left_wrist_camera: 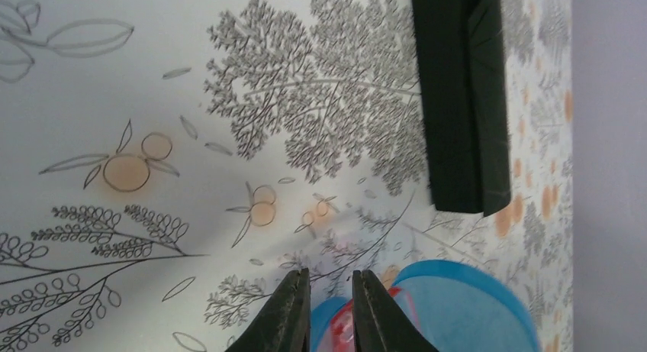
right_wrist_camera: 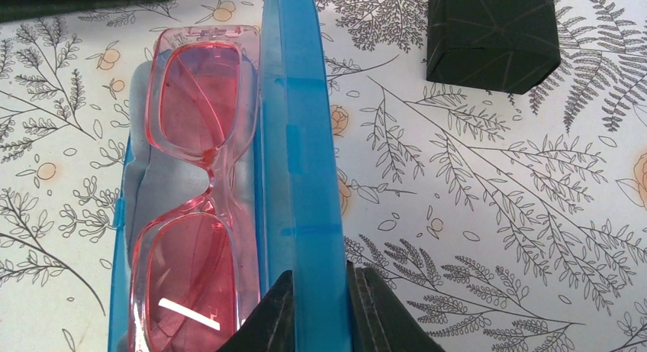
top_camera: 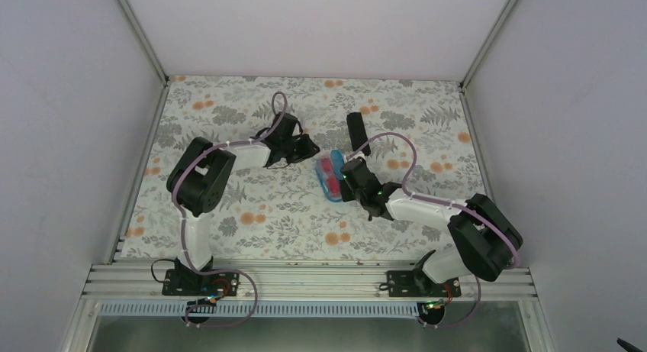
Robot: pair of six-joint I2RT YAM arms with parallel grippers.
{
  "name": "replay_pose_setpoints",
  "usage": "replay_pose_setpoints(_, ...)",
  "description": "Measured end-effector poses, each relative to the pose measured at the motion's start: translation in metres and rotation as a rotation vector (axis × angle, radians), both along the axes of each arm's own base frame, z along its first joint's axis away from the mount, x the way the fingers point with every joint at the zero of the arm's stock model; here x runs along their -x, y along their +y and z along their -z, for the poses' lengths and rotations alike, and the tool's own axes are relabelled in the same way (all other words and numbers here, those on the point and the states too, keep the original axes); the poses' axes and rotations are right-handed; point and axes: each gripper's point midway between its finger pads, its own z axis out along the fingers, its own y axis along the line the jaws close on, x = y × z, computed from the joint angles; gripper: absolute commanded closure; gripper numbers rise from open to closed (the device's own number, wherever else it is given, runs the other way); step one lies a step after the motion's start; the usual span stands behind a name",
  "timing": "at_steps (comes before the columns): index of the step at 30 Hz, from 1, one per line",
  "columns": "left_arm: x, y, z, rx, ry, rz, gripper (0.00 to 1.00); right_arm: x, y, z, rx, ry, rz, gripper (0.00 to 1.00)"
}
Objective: Organize the sunglasses
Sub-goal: Place the sunglasses in the sunglasses case.
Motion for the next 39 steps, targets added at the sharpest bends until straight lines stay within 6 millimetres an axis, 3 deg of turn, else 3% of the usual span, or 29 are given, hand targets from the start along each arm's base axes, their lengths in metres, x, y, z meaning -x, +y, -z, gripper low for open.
replay_pose_setpoints(6,0.01,-0.002,0.017,-0.011,0.042,0.051,0.85,-0.001,0.001,-0.001,-0.001,-0.001,0.0,0.84)
replay_pose_setpoints(18,0.021,-0.006,0.021,0.012,0.047,0.103,0.88,-0.001,0.001,0.0,0.001,0.001,0.0,0.85)
replay_pose_setpoints(27,0.024,-0.002,0.026,-0.026,0.03,0.12,0.84,-0.001,0.001,0.0,0.002,0.002,0.0,0.84)
replay_pose_setpoints(34,0.022,0.003,0.018,-0.062,0.014,0.109,0.75,-0.002,0.002,-0.002,0.001,0.0,-0.001,0.73)
replay_pose_setpoints(39,0.015,0.01,-0.001,-0.084,-0.029,0.066,0.74,-0.002,0.004,-0.003,-0.002,0.002,-0.008,0.55)
